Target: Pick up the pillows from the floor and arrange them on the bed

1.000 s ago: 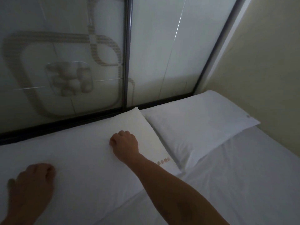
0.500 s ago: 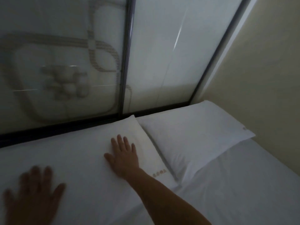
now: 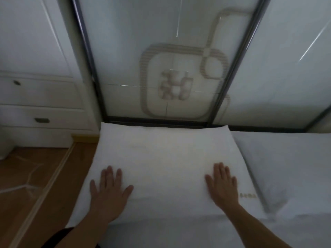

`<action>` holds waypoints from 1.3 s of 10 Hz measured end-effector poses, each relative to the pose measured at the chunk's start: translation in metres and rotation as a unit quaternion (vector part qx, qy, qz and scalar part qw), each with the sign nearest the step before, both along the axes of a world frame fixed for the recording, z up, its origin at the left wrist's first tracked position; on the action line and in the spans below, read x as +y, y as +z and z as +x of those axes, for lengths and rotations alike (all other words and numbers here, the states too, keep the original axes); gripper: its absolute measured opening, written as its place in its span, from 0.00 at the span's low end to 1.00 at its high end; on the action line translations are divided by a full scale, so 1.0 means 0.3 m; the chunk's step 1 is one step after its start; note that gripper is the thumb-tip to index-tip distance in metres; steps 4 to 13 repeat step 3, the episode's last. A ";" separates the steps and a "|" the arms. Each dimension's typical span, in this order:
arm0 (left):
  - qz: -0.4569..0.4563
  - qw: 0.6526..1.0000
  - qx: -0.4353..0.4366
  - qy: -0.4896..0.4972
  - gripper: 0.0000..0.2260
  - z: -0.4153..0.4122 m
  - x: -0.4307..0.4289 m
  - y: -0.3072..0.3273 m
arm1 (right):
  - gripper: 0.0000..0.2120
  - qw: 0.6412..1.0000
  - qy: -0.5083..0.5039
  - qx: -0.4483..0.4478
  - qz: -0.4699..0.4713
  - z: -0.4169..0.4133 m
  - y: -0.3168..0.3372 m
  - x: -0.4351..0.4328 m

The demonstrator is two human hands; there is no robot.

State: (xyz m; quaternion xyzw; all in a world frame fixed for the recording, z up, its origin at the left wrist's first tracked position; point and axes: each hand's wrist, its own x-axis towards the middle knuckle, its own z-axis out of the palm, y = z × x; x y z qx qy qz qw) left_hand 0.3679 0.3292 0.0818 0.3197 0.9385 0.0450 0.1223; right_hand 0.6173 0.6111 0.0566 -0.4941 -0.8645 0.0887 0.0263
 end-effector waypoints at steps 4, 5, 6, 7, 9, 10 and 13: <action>0.034 0.998 0.002 -0.059 0.31 0.076 0.039 0.175 | 0.36 0.993 0.097 0.059 0.018 -0.122 0.186 -0.143; 0.034 0.998 0.002 -0.059 0.31 0.076 0.039 0.175 | 0.36 0.993 0.097 0.059 0.018 -0.122 0.186 -0.143; 0.034 0.998 0.002 -0.059 0.31 0.076 0.039 0.175 | 0.36 0.993 0.097 0.059 0.018 -0.122 0.186 -0.143; 0.034 0.998 0.002 -0.059 0.31 0.076 0.039 0.175 | 0.36 0.993 0.097 0.059 0.018 -0.122 0.186 -0.143; 0.034 0.998 0.002 -0.059 0.31 0.076 0.039 0.175 | 0.36 0.993 0.097 0.059 0.018 -0.122 0.186 -0.143; 0.034 0.998 0.002 -0.059 0.31 0.076 0.039 0.175 | 0.36 0.993 0.097 0.059 0.018 -0.122 0.186 -0.143; 0.034 0.998 0.002 -0.059 0.31 0.076 0.039 0.175 | 0.36 0.993 0.097 0.059 0.018 -0.122 0.186 -0.143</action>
